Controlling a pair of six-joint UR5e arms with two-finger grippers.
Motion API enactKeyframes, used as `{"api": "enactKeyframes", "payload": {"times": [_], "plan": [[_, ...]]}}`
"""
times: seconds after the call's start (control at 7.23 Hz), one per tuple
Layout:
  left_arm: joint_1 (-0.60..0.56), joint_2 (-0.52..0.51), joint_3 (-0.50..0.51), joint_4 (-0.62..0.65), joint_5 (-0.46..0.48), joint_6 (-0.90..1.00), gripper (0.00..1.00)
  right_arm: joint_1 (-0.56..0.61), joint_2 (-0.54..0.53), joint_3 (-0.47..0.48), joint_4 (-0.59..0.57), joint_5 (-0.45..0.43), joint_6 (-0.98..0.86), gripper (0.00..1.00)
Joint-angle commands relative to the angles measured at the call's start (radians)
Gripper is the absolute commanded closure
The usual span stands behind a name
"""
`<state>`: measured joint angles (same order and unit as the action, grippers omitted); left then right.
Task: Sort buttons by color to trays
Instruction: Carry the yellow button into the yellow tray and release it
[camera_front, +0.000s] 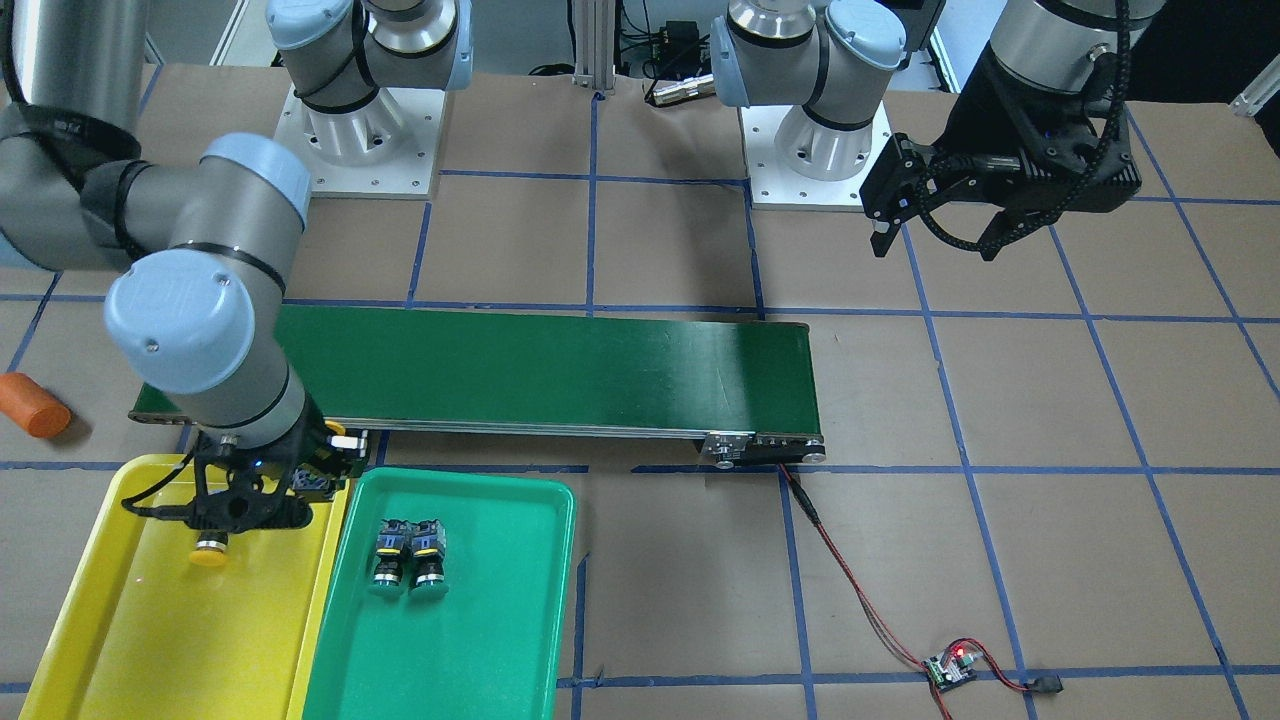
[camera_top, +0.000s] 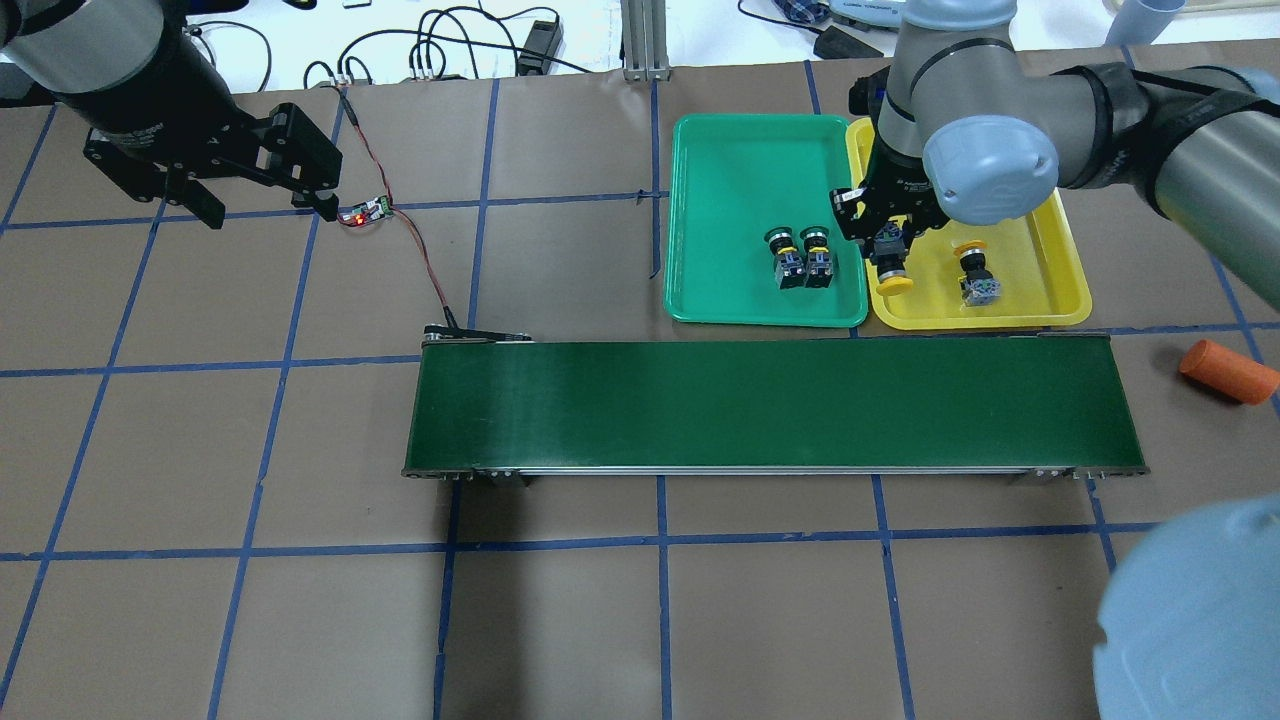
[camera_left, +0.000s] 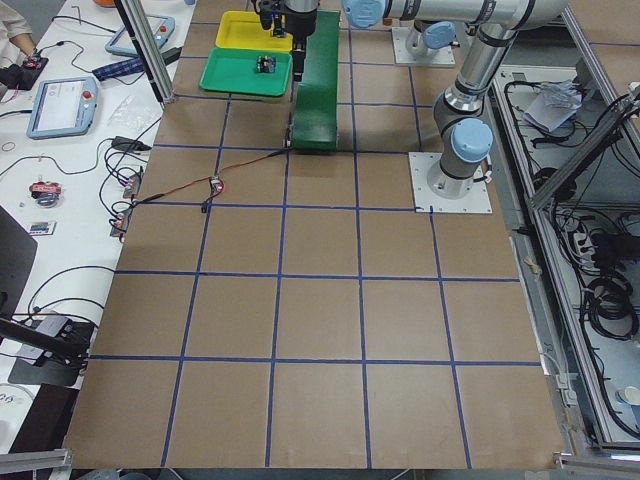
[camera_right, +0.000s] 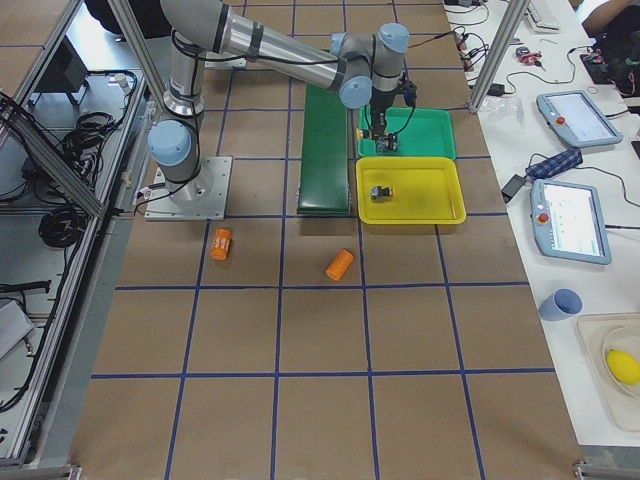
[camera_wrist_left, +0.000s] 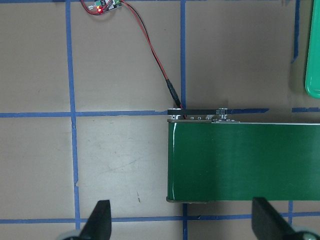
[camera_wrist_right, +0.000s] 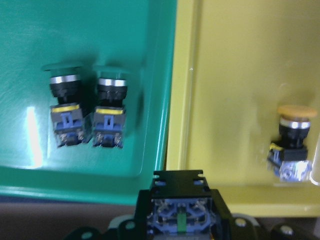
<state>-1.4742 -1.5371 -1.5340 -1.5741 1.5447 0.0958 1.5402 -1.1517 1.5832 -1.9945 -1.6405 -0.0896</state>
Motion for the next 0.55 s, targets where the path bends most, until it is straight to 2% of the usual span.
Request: {"api": "enactKeyframes", "payload": {"times": [0.0,0.28,0.41], "plan": [[0.000,0.000,-0.001,-0.001,0.000,-0.001,0.00,-0.073,0.107,-0.023,-0.120,-0.007,-0.126,0.94],[0.000,-0.001,0.000,0.000,0.000,-0.001,0.00,-0.104,0.125,-0.022,-0.122,-0.007,-0.131,0.00],[0.002,-0.001,0.000,0.000,0.000,-0.001,0.00,-0.104,0.116,-0.022,-0.115,-0.004,-0.131,0.00]]}}
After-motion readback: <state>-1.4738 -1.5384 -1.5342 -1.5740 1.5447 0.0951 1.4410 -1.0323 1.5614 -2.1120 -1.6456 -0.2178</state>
